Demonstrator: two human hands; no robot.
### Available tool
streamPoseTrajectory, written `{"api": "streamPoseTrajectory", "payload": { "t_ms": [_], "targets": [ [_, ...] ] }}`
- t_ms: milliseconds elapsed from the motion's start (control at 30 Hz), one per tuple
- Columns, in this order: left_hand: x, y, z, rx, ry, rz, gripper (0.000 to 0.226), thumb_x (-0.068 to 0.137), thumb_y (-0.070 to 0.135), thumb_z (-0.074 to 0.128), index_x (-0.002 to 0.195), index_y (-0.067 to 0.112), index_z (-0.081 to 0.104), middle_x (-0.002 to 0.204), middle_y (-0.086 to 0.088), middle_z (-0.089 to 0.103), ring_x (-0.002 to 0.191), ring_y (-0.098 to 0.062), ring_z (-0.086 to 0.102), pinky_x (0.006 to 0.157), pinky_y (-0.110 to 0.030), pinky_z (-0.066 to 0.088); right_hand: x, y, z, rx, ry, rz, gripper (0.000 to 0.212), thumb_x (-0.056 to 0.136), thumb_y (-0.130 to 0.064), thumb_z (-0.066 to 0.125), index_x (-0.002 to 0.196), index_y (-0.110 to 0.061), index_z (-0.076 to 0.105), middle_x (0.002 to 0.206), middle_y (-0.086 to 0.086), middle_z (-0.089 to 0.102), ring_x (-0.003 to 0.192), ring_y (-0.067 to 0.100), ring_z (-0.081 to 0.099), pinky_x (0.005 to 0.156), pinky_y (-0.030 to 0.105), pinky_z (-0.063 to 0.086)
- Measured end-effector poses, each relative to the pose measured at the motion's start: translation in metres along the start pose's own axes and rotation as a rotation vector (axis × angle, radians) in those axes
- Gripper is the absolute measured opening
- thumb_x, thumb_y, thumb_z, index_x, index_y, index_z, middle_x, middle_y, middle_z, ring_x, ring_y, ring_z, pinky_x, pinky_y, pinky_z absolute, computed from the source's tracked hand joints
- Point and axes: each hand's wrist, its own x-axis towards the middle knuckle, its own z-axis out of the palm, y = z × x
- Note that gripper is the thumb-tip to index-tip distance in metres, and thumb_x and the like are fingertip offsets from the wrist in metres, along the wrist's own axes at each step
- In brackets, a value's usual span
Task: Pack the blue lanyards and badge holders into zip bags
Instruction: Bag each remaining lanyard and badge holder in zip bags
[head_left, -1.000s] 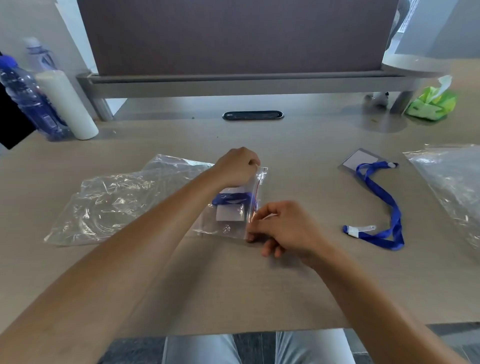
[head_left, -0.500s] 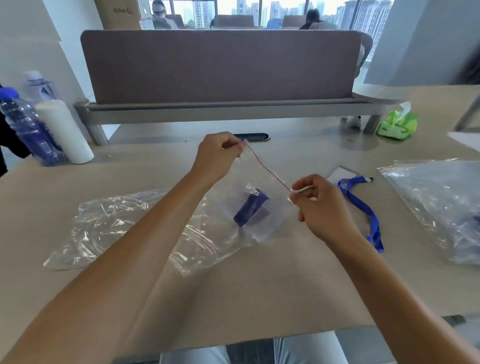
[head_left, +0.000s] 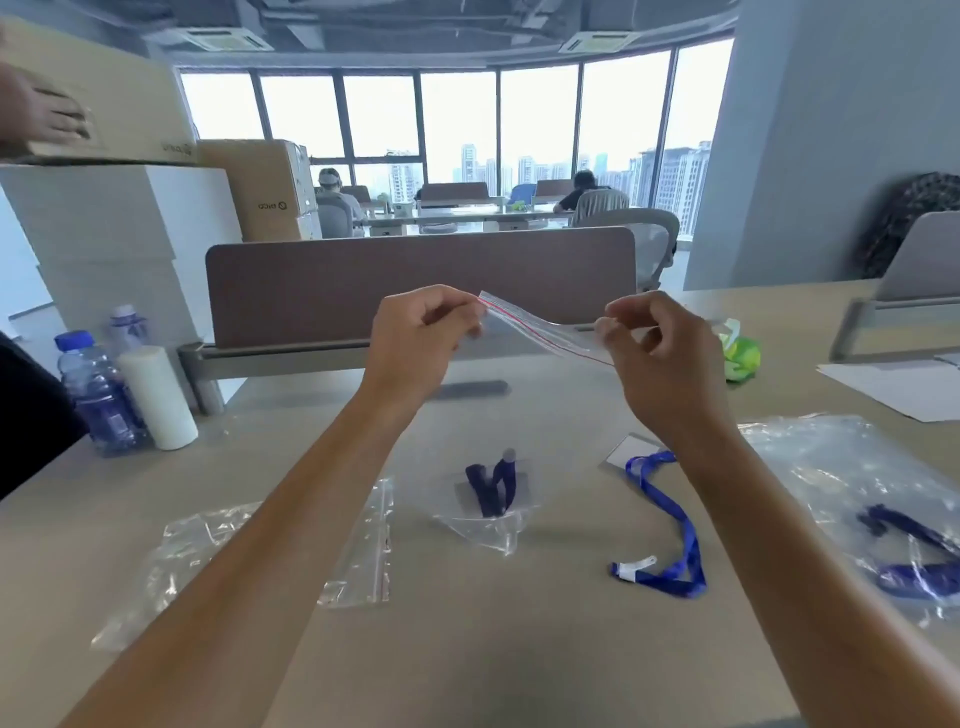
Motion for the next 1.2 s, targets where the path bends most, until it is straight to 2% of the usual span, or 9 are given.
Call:
{"api": "streamPoseTrajectory", "payload": {
  "t_ms": [100,167,233,333,467,667,967,1100,1200],
  "targets": [
    [-0.005,0.019,0.008,-0.01,-0.032,0.044,0.01,0.091,0.019,0.071,0.085,0.02,0.079,0.071,0.004,0.072,0.06,-0.003,0.054,0.065,-0.022,0.048,0.004,-0.022,-0.007,0.022,-0.151,-0.109,0.016,0.091,-0.047,0.071,0.101,-0.035,0.073,0.1,-0.02,0.069,0.087,-0.002,0.058,0.074,0.019,0.042],
    [-0.008,0.027,0.013,-0.014,-0.051,0.07,0.009,0.092,0.018,0.072,0.087,0.02,0.079,0.071,0.006,0.072,0.06,-0.001,0.056,0.064,-0.019,0.045,0.007,-0.03,-0.009,0.007,-0.229,-0.159,0.015,0.09,-0.044,0.075,0.101,-0.034,0.075,0.098,-0.019,0.069,0.078,-0.009,0.056,0.066,0.007,0.034],
    [-0.011,0.033,0.017,-0.023,-0.067,0.077,0.007,0.091,0.016,0.073,0.088,0.019,0.078,0.073,0.004,0.074,0.063,-0.002,0.061,0.064,-0.017,0.045,0.011,-0.032,-0.01,0.061,-0.277,-0.174,0.008,0.09,-0.033,0.077,0.096,-0.027,0.078,0.087,-0.018,0.071,0.065,-0.013,0.055,0.059,0.004,0.035],
    [-0.013,0.036,0.022,-0.064,-0.061,0.059,0.004,0.088,0.013,0.075,0.088,0.016,0.077,0.074,0.002,0.075,0.072,-0.008,0.07,0.067,-0.017,0.049,0.018,-0.03,-0.012,0.097,-0.291,-0.186,0.001,0.088,-0.026,0.08,0.089,-0.026,0.08,0.069,-0.019,0.067,0.059,-0.006,0.053,0.057,0.007,0.036],
    [-0.013,0.037,0.03,-0.068,-0.076,0.046,0.003,0.088,0.015,0.075,0.088,0.017,0.078,0.076,0.001,0.076,0.077,-0.012,0.072,0.073,-0.026,0.056,0.024,-0.025,-0.02,0.136,-0.32,-0.178,0.003,0.086,-0.026,0.081,0.087,-0.029,0.079,0.072,-0.012,0.071,0.054,0.0,0.049,0.055,0.008,0.036],
    [-0.016,0.039,0.044,0.031,-0.057,0.121,0.009,0.093,0.019,0.071,0.095,0.019,0.08,0.08,0.009,0.074,0.073,-0.005,0.064,0.069,-0.018,0.052,0.028,-0.02,-0.029,0.124,-0.317,-0.186,0.006,0.089,-0.03,0.08,0.085,-0.025,0.079,0.056,-0.022,0.06,0.049,0.002,0.045,0.05,0.009,0.035],
    [-0.028,0.04,0.051,0.153,-0.072,0.188,0.01,0.094,0.02,0.07,0.095,0.017,0.079,0.086,0.008,0.075,0.081,-0.01,0.068,0.071,-0.013,0.051,0.022,-0.013,-0.032,0.056,-0.345,-0.261,0.008,0.089,-0.033,0.078,0.083,-0.029,0.077,0.061,-0.012,0.062,0.053,0.006,0.043,0.052,0.013,0.037],
    [-0.032,0.038,0.047,0.175,-0.049,0.183,0.01,0.096,0.018,0.066,0.092,0.016,0.075,0.085,0.009,0.071,0.079,-0.007,0.064,0.067,-0.008,0.044,0.018,-0.009,-0.034,0.057,-0.388,-0.236,0.006,0.088,-0.032,0.079,0.084,-0.028,0.078,0.07,-0.006,0.071,0.064,0.025,0.057,0.058,0.031,0.05],
    [-0.036,0.036,0.047,0.159,-0.046,0.131,0.01,0.097,0.02,0.065,0.095,0.016,0.074,0.084,0.01,0.07,0.077,-0.005,0.062,0.065,-0.008,0.045,0.017,-0.008,-0.032,0.041,-0.4,-0.236,0.006,0.089,-0.03,0.077,0.084,-0.028,0.077,0.071,-0.003,0.071,0.06,0.016,0.055,0.059,0.029,0.049]
  ]
}}
